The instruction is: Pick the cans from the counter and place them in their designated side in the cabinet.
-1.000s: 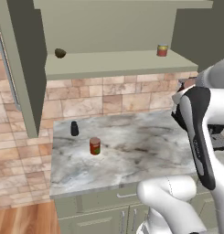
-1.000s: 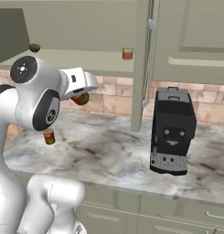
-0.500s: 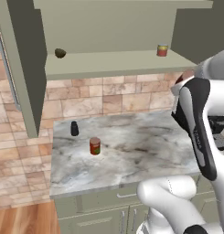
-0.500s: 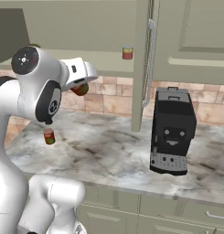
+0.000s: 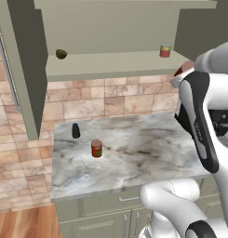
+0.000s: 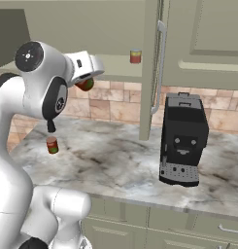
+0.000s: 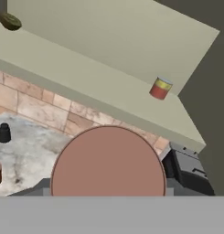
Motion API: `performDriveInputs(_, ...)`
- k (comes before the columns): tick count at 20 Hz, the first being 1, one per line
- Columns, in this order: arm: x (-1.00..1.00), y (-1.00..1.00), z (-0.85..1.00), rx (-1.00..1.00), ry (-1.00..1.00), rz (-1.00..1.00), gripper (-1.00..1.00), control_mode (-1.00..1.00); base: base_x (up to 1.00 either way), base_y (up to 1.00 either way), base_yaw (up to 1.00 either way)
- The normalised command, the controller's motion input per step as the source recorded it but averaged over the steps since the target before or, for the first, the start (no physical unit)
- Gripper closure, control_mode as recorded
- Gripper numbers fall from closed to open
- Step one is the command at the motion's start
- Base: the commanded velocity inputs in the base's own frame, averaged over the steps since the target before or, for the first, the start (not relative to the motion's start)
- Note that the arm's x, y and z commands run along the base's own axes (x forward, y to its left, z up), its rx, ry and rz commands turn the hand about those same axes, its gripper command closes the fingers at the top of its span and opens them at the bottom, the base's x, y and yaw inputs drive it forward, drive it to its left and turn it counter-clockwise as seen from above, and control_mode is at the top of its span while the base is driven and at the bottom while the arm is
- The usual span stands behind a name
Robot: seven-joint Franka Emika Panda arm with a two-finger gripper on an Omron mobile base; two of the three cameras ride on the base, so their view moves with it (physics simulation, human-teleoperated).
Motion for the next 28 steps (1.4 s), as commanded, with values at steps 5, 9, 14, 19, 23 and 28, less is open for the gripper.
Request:
performDriveInputs(5,0.24,0.03,0.17,0.0,-0.07,0.01,1.0,-1.0,0.0,0.0,0.0)
performDriveInputs(9,0.24,0.04,0.12,0.0,-0.06,0.0,1.0,-1.0,0.0,0.0,0.0)
performDriveInputs(14,0.24,0.0,0.06,0.0,-0.03,0.0,1.0,-1.0,0.0,0.0,0.0)
performDriveInputs(19,0.23,0.0,0.01,0.0,0.0,0.0,1.0,-1.0,0.0,0.0,0.0)
performDriveInputs(23,0.25,0.0,0.01,0.0,0.0,0.0,1.0,-1.0,0.0,0.0,0.0)
performDriveInputs(28,0.23,-0.03,0.0,0.0,0.0,0.0,1.0,-1.0,0.0,0.0,0.0)
